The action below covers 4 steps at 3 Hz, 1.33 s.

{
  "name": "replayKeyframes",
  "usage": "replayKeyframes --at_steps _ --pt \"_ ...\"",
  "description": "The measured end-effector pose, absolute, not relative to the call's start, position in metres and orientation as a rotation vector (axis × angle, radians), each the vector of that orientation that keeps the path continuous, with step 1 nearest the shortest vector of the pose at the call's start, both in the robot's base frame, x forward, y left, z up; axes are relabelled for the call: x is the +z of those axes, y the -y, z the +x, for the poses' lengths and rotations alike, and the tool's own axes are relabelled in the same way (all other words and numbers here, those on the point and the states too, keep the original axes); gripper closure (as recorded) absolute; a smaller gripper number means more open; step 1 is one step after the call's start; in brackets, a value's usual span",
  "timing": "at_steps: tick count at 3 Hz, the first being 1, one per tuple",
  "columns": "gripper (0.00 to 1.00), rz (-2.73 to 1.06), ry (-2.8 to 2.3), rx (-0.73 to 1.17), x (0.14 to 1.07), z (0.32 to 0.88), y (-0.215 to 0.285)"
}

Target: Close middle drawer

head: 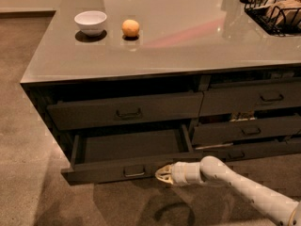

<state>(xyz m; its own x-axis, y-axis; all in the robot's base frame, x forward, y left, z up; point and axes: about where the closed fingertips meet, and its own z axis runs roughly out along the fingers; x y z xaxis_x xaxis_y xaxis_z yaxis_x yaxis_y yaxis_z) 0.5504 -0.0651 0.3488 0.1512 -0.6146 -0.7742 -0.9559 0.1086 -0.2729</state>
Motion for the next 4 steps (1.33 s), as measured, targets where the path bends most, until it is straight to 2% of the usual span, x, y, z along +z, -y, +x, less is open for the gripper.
replayKeyframes --at_steps 2,3,4 --pt "1.00 -1.594 -1.543 0.412 0.367 0.612 0.060" --pt "1.00 -1.591 -1.500 0.341 0.383 0.669 0.062" --pt "1.00 -1.588 -1.500 0.337 0.383 0.671 0.063"
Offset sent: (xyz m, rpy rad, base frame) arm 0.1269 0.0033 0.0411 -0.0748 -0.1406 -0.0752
